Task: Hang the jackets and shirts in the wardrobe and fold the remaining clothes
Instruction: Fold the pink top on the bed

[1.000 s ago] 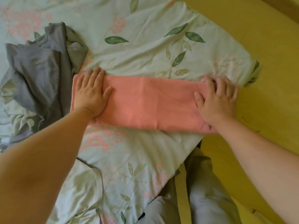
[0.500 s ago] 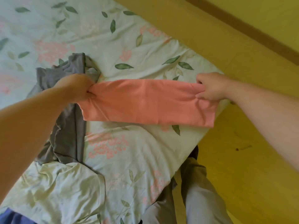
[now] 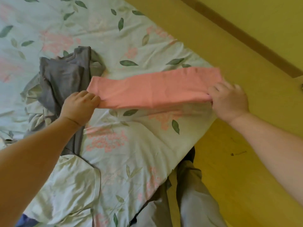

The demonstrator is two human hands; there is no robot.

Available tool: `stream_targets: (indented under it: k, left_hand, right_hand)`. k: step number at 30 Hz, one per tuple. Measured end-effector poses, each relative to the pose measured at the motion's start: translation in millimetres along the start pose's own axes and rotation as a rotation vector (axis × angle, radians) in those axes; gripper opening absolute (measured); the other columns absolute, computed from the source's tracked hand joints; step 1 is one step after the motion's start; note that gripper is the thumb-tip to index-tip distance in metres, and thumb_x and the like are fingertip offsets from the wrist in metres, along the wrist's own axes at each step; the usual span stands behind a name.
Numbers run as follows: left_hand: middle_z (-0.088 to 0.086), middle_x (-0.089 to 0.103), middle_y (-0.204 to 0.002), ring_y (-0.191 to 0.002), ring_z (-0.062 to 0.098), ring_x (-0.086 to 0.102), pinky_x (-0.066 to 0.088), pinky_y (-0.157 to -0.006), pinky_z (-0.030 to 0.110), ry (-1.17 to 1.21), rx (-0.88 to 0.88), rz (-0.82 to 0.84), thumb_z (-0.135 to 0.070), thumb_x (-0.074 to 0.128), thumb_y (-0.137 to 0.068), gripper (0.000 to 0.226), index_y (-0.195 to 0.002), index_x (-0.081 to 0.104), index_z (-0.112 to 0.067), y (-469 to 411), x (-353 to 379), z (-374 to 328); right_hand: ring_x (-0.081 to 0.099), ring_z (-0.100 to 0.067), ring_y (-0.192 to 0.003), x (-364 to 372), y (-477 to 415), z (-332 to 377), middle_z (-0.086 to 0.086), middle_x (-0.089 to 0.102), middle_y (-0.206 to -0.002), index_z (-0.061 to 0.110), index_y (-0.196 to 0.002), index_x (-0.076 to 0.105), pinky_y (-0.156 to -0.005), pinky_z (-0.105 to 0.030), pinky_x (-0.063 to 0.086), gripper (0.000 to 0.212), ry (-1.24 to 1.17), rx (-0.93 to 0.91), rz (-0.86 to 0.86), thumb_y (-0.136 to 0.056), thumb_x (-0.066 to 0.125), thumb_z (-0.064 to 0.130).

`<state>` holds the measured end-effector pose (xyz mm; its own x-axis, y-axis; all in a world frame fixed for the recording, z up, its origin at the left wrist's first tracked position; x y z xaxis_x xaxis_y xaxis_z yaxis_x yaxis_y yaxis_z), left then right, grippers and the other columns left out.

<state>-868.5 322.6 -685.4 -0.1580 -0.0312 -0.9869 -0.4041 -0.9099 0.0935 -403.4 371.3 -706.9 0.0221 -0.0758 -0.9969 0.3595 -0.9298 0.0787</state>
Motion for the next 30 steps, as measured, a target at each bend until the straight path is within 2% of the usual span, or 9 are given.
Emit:
stream_targets:
  k: [5,10,12,15,17,19,21,24,30]
  left_hand:
    - [0.019,0.068,-0.071,-0.065,0.038,0.066,0.053,-0.053,0.044,-0.036,-0.014,0.259,0.010,0.056,-0.074,0.016,-0.074,0.069,0.001,38.6,67.5,-50.1]
    - [0.000,0.067,-0.110,-0.108,0.026,0.060,0.042,-0.096,0.039,-0.213,-0.276,0.647,-0.014,0.058,-0.089,0.024,-0.110,0.067,-0.022,23.9,53.9,-83.1]
    - [-0.001,0.067,-0.103,-0.104,0.026,0.061,0.037,-0.100,0.043,-0.244,-0.365,0.746,-0.014,0.057,-0.086,0.024,-0.104,0.068,-0.025,5.8,35.3,-102.3]
    - [0.002,0.062,-0.086,-0.075,0.029,0.059,0.043,-0.097,0.048,-0.093,-0.433,0.528,-0.005,0.051,-0.080,0.024,-0.094,0.064,-0.018,-31.9,13.8,-129.6]
    - [0.011,0.061,-0.126,-0.112,0.035,0.058,0.040,-0.103,0.049,0.153,-0.348,0.237,-0.007,0.046,-0.086,0.042,-0.126,0.057,-0.014,-58.5,11.8,-152.5]
    - [0.012,0.034,-0.161,-0.149,0.032,0.030,0.024,-0.122,0.050,0.382,-0.324,0.079,-0.018,0.039,-0.099,0.053,-0.151,0.037,-0.015,-86.6,17.1,-177.5]
    - [0.006,0.011,-0.170,-0.157,0.026,0.005,0.005,-0.127,0.049,0.490,-0.401,0.062,-0.036,0.031,-0.107,0.058,-0.161,0.020,-0.019,-108.3,32.8,-198.2]
    - [0.003,0.000,-0.172,-0.158,0.023,-0.007,-0.005,-0.127,0.050,0.508,-0.505,0.179,-0.055,0.017,-0.105,0.069,-0.163,0.008,-0.020,-119.9,64.2,-214.7]
    - [0.006,0.040,-0.155,-0.147,0.029,0.030,0.010,-0.125,0.052,0.419,-0.523,0.144,-0.064,0.019,-0.101,0.071,-0.153,0.036,-0.018,-130.2,82.5,-207.2]
  right_hand:
    - [0.056,-0.038,-0.098,66.0,49.0,18.0,-0.016,0.062,-0.095,0.005,-0.095,0.068,-0.076,-0.047,0.041,0.032,0.013,-0.023,0.286,-0.086,0.038,0.012]
    - [0.047,-0.025,-0.121,66.5,42.6,10.4,0.003,0.060,-0.123,0.026,-0.118,0.068,-0.096,-0.042,0.039,0.041,-0.105,0.120,0.467,-0.080,0.059,0.016]
    - [0.050,-0.026,-0.121,61.0,37.0,2.3,0.001,0.061,-0.127,0.026,-0.116,0.071,-0.098,-0.042,0.043,0.037,-0.317,0.241,0.452,-0.082,0.059,0.018]
    - [0.057,-0.028,-0.095,57.8,20.6,-9.8,-0.010,0.065,-0.114,0.022,-0.094,0.066,-0.080,-0.036,0.046,0.012,-0.607,0.557,0.271,-0.089,0.057,0.027]
    - [0.060,-0.028,-0.092,62.0,9.5,-14.8,-0.010,0.066,-0.110,0.020,-0.101,0.060,-0.075,-0.032,0.043,0.024,-0.721,0.761,0.220,-0.091,0.060,0.041]
    - [0.065,-0.030,-0.100,71.3,3.3,-16.0,-0.011,0.067,-0.115,0.015,-0.119,0.055,-0.081,-0.035,0.050,0.054,-0.847,0.932,0.254,-0.087,0.062,0.058]
    - [0.066,-0.033,-0.107,81.1,-0.8,-15.0,-0.014,0.066,-0.122,0.011,-0.129,0.052,-0.091,-0.043,0.055,0.073,-0.929,1.016,0.298,-0.082,0.063,0.066]
    - [0.061,-0.034,-0.119,87.7,-3.1,-12.4,-0.014,0.060,-0.135,0.008,-0.139,0.045,-0.100,-0.046,0.052,0.090,-0.990,1.056,0.356,-0.079,0.064,0.072]
    - [0.065,-0.030,-0.106,93.4,-3.5,-13.3,-0.007,0.068,-0.117,0.010,-0.122,0.064,-0.089,-0.035,0.053,0.069,-1.121,0.982,0.341,-0.084,0.066,0.068]
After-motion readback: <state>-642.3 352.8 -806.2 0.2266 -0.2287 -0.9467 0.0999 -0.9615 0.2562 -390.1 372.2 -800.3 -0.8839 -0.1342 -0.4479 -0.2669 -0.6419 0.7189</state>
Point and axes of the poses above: each hand's wrist, its own y-axis away from the middle knuckle, its own x-axis out of the palm, z = x × y, the point moved 1 cm from there along -y, towards the middle knuckle
